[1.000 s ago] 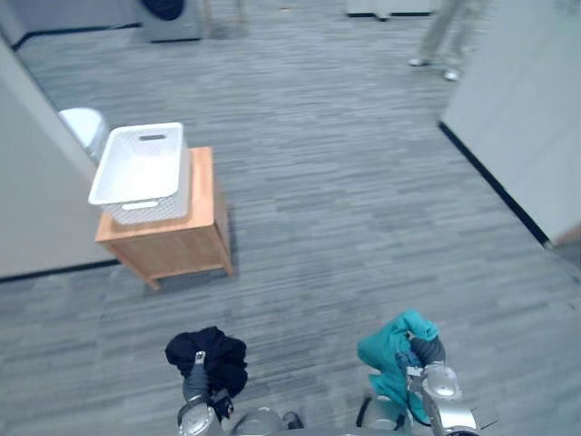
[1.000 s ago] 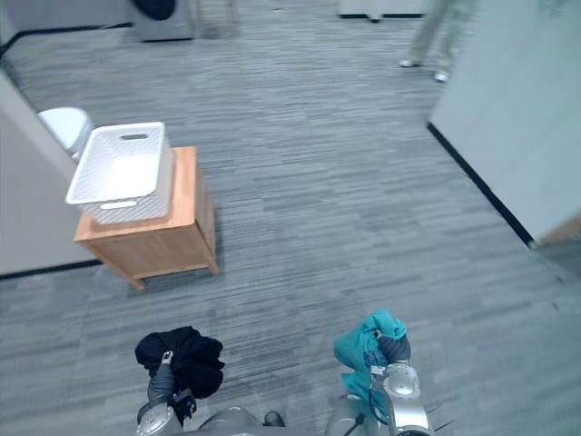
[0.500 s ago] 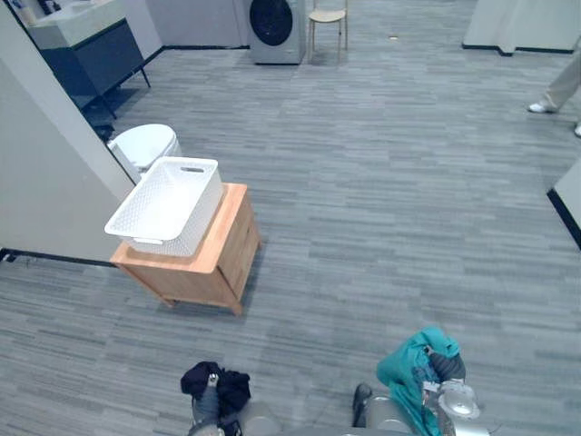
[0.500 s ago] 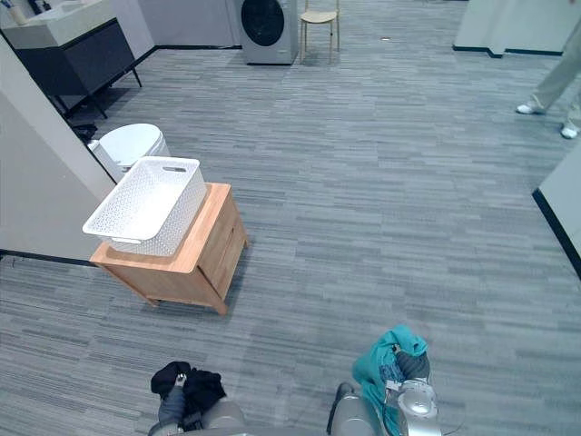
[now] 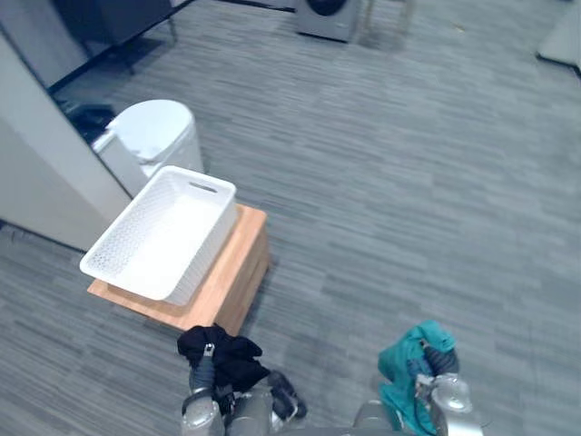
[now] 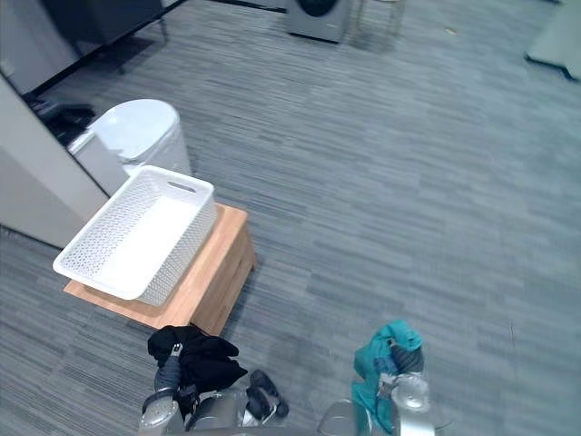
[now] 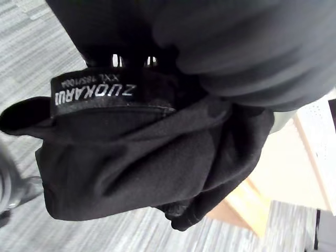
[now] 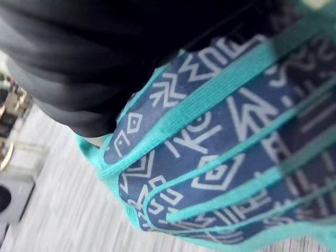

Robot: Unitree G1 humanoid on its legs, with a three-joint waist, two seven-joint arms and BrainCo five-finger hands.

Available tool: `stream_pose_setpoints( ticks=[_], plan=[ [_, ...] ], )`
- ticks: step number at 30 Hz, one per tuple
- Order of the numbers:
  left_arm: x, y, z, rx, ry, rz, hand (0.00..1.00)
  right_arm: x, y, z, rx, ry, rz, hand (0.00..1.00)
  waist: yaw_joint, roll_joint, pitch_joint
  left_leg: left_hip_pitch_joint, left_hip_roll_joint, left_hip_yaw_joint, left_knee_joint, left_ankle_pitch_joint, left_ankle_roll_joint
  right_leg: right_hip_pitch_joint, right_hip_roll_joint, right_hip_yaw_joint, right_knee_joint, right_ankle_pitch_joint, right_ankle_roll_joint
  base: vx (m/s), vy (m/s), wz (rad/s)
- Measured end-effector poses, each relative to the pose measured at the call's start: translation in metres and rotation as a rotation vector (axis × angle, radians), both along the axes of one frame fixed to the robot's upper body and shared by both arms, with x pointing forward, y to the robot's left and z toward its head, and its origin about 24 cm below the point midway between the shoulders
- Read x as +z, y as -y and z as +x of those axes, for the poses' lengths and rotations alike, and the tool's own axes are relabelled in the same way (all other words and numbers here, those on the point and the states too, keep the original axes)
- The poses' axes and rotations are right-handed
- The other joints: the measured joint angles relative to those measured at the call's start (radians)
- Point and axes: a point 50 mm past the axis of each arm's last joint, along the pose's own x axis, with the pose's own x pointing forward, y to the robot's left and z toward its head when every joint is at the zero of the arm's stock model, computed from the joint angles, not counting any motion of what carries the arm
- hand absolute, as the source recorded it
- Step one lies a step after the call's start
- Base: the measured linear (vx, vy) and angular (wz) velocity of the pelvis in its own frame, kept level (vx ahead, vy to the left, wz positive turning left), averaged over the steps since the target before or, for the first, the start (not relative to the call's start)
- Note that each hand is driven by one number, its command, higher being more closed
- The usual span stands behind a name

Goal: Tidy the bed and pick cloth on bed and put in laundry

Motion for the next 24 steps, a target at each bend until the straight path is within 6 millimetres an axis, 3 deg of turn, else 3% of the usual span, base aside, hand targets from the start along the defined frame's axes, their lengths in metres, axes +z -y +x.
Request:
stream_pose_setpoints(
  ticks=[1,2,3,4,5,6,7,8,10,11,12,14,15,17,18,20,24],
  plan=[
    [0.002,0.002,0.005,-0.026,0.011,0.011,1.00,0.002,-0.001,0.002,0.002,0.016,-0.001,1.00,-0.003,0.009,0.001,0.031,-0.002,-0.064,-0.017,0.000,-0.017,-0.047,0.049,0.055,-0.179,-0.021,0.016,0.57,-0.067,1.80],
    [0.005,0.004,0.014,-0.064,0.031,0.026,1.00,0.004,0.001,0.002,-0.002,0.023,-0.004,1.00,-0.006,0.007,0.001,0.049,-0.007,-0.135,-0.027,-0.009,-0.043,-0.077,0.093,0.134,-0.410,-0.002,0.028,0.56,-0.108,1.84],
    [0.006,0.004,0.016,-0.085,0.036,0.041,1.00,0.004,0.001,0.003,-0.005,0.027,-0.004,1.00,-0.007,0.004,0.001,0.060,-0.012,-0.169,-0.033,-0.017,-0.056,-0.086,0.107,0.190,-0.526,0.026,0.034,0.56,-0.201,1.85],
    [0.008,0.004,0.021,-0.115,0.044,0.062,1.00,0.005,0.002,0.002,-0.008,0.030,-0.007,1.00,-0.010,-0.006,-0.003,0.082,-0.019,-0.229,-0.043,-0.031,-0.080,-0.088,0.124,0.315,-0.732,0.097,0.073,0.67,-0.303,1.81],
    [0.004,0.003,0.016,-0.123,0.020,0.073,1.00,0.005,0.002,-0.002,-0.010,0.028,-0.009,1.00,-0.008,-0.019,-0.009,0.107,-0.018,-0.283,-0.039,-0.054,-0.117,-0.081,0.135,0.446,-0.833,0.136,0.102,0.68,-0.337,1.81],
    [0.003,0.002,0.012,-0.127,0.009,0.081,1.00,0.005,0.002,-0.006,-0.013,0.024,-0.008,1.00,-0.009,-0.025,-0.012,0.125,-0.015,-0.297,-0.031,-0.074,-0.138,-0.075,0.138,0.499,-0.827,0.140,0.106,0.59,-0.366,1.92],
    [0.002,-0.003,0.006,-0.134,-0.005,0.108,1.00,0.004,-0.003,-0.016,-0.009,0.012,-0.002,1.00,-0.012,-0.051,-0.030,0.131,-0.011,-0.354,0.028,-0.133,-0.174,-0.060,0.135,0.560,-0.768,0.137,0.101,0.61,-0.444,1.98],
    [0.002,-0.006,0.000,-0.132,-0.013,0.121,1.00,0.005,-0.005,-0.023,0.017,0.008,-0.008,1.00,-0.011,-0.069,-0.037,0.111,0.021,-0.413,0.141,-0.213,-0.207,-0.043,0.148,0.561,-0.702,0.211,0.110,0.59,-0.469,1.88],
    [-0.001,0.011,-0.003,-0.128,-0.018,0.072,1.00,0.017,0.003,-0.016,0.041,0.054,-0.052,1.00,-0.012,0.032,-0.042,0.007,0.149,-0.409,0.350,-0.233,-0.235,-0.010,0.189,0.412,-0.666,0.157,0.049,0.46,-0.398,1.60],
    [-0.001,0.019,-0.001,-0.122,-0.007,0.048,1.00,0.028,0.006,-0.009,0.048,0.107,-0.074,1.00,-0.027,0.051,-0.039,-0.039,0.201,-0.371,0.431,-0.194,-0.231,0.011,0.189,0.359,-0.672,0.151,0.039,0.38,-0.332,1.58],
    [-0.001,0.021,-0.001,-0.131,-0.007,0.043,1.00,0.039,0.007,-0.001,0.051,0.162,-0.085,1.00,-0.033,0.054,-0.037,-0.065,0.248,-0.297,0.484,-0.145,-0.239,0.043,0.190,0.327,-0.694,0.156,0.022,0.33,-0.329,1.10],
    [0.001,0.017,-0.002,-0.116,0.000,0.049,1.00,0.069,0.007,0.015,0.058,0.322,-0.122,1.00,-0.018,0.042,-0.036,-0.044,0.294,-0.116,0.439,-0.147,-0.249,0.145,0.189,0.278,-0.803,0.185,-0.012,0.29,-0.275,0.61],
    [0.002,0.017,-0.002,-0.118,0.009,0.057,1.00,0.084,0.008,0.020,0.066,0.397,-0.151,1.00,-0.010,0.041,-0.036,-0.031,0.282,-0.071,0.383,-0.145,-0.248,0.164,0.189,0.267,-0.833,0.193,-0.017,0.22,-0.179,0.33],
    [0.003,0.017,-0.001,-0.128,0.018,0.067,1.00,0.106,0.015,0.029,0.069,0.506,-0.212,1.00,-0.010,0.047,-0.038,-0.025,0.241,-0.002,0.222,-0.075,-0.224,0.169,0.193,0.242,-0.850,0.195,-0.018,0.13,-0.069,0.30],
    [0.002,0.015,-0.001,-0.133,0.016,0.079,1.00,0.116,0.016,0.032,0.067,0.548,-0.236,1.00,-0.013,0.030,-0.045,0.015,0.206,0.026,0.112,-0.041,-0.245,0.172,0.180,0.235,-0.867,0.198,-0.013,0.07,-0.005,0.25],
    [0.001,0.014,-0.003,-0.137,0.011,0.081,1.00,0.131,0.016,0.034,0.086,0.606,-0.283,1.00,-0.007,0.010,-0.045,0.033,0.164,0.027,0.022,0.005,-0.244,0.174,0.163,0.234,-0.899,0.216,-0.006,0.04,0.009,0.10],
    [-0.004,0.015,-0.005,-0.182,-0.014,0.083,1.00,0.160,0.017,0.044,0.148,0.717,-0.370,1.00,-0.022,0.008,-0.046,0.037,0.133,-0.003,-0.034,0.029,-0.238,0.208,0.147,0.205,-0.953,0.237,0.004,0.02,0.045,0.22]
  ],
)
